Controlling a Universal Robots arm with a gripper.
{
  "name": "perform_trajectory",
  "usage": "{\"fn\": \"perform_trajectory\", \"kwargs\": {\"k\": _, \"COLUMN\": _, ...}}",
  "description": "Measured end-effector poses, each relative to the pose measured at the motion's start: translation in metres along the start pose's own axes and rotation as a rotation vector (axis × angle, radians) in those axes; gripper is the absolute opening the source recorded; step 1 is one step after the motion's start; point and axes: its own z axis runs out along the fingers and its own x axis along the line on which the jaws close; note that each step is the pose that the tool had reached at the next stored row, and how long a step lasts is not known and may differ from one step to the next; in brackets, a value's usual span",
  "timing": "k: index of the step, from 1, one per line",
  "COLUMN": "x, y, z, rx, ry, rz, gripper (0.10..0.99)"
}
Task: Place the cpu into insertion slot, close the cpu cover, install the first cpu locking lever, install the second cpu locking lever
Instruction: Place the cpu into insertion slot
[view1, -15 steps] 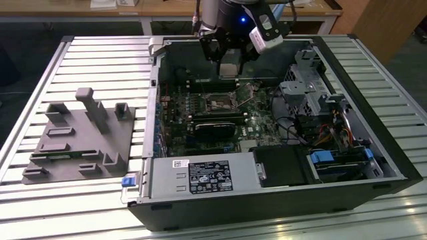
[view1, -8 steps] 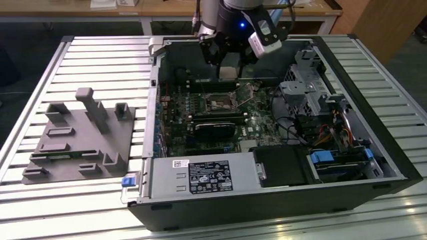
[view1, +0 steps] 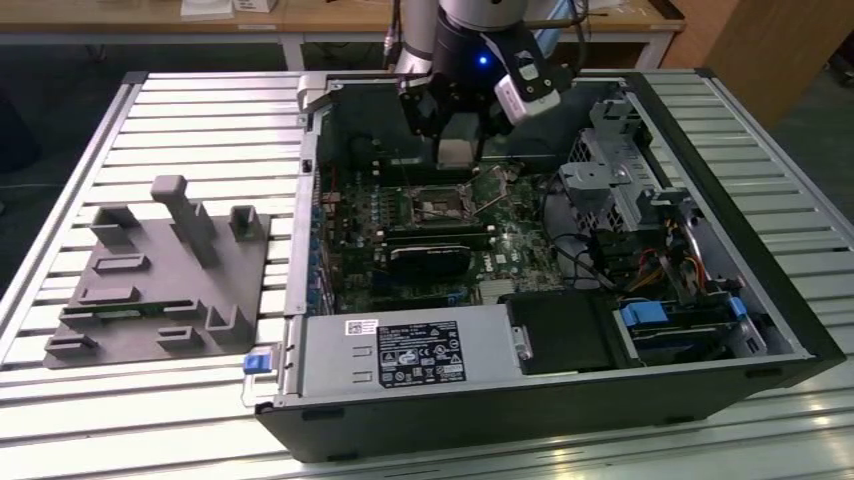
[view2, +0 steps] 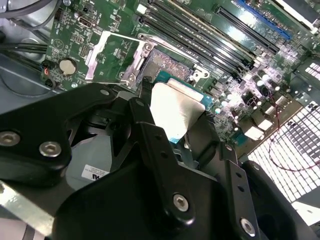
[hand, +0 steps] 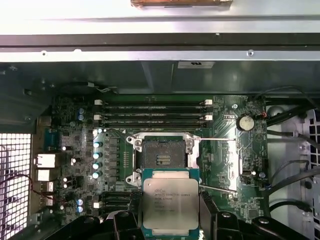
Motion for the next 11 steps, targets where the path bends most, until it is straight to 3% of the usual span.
{"fn": "perform_trajectory", "kwargs": {"k": 11, "x": -0.0001, "y": -0.0017, "z": 0.0185, "rx": 0.000, "ry": -0.0008, "rz": 0.000, "gripper": 0.537}}
